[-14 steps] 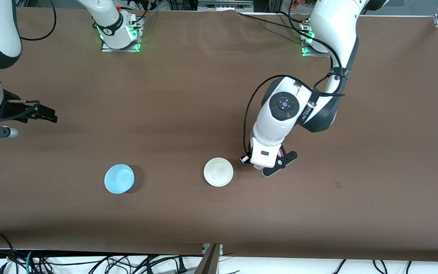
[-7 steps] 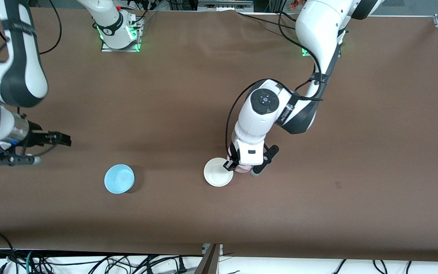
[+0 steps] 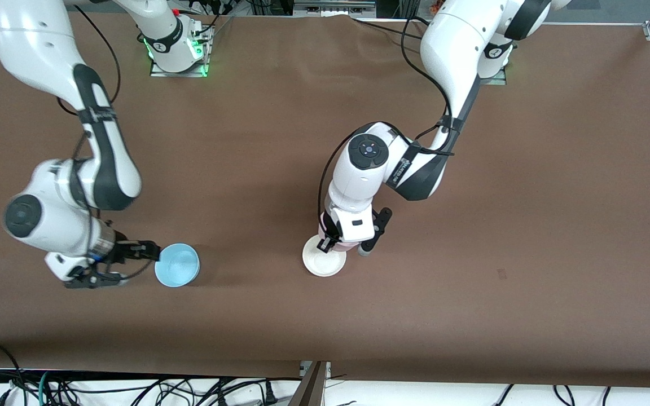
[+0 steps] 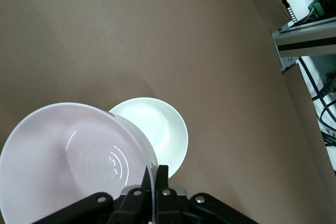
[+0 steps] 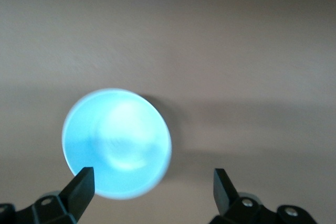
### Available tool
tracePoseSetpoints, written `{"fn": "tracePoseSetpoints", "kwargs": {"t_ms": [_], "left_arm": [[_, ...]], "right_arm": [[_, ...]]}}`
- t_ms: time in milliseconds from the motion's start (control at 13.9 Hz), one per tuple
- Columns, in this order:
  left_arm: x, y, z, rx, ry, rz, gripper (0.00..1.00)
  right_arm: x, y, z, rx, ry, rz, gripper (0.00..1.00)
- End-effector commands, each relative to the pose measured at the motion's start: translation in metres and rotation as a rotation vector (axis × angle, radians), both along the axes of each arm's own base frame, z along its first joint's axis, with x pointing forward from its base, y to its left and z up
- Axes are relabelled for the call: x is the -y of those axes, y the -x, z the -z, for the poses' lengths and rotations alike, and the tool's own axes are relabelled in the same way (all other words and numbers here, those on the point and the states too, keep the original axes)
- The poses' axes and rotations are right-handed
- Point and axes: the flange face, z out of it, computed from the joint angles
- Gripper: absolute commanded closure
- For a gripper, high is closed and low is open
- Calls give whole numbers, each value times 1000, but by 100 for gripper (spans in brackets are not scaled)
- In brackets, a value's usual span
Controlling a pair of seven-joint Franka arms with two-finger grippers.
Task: Stack pink and blue bowls on white bowl
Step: 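Lower the pink bowl onto the white bowl while the right gripper reaches the blue bowl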
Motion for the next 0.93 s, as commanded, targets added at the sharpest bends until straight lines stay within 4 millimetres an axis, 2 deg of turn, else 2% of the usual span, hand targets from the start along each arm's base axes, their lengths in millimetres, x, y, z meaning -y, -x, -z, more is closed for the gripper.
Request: {"fn": "tracePoseSetpoints", "kwargs": {"t_ms": [0,143,430,574,860], "left_arm": [[19,3,11,43,-5,-25,100],[23,7,18,49,-14,-29,100],[23,7,24,47,-19,-29,100],[27,8,27,61,-12,-23,100],[31,10,36,83,-29,-41,100]], "right_arm": [[-18,-17,23,48,-16,25,1],[-16,-21,42,65,-12,20,1],[-10,-26,53,68,-13,31,1],[-7,-24,55,52,-20,43,6],[35,-13,59,-75,-25,91,11]]}}
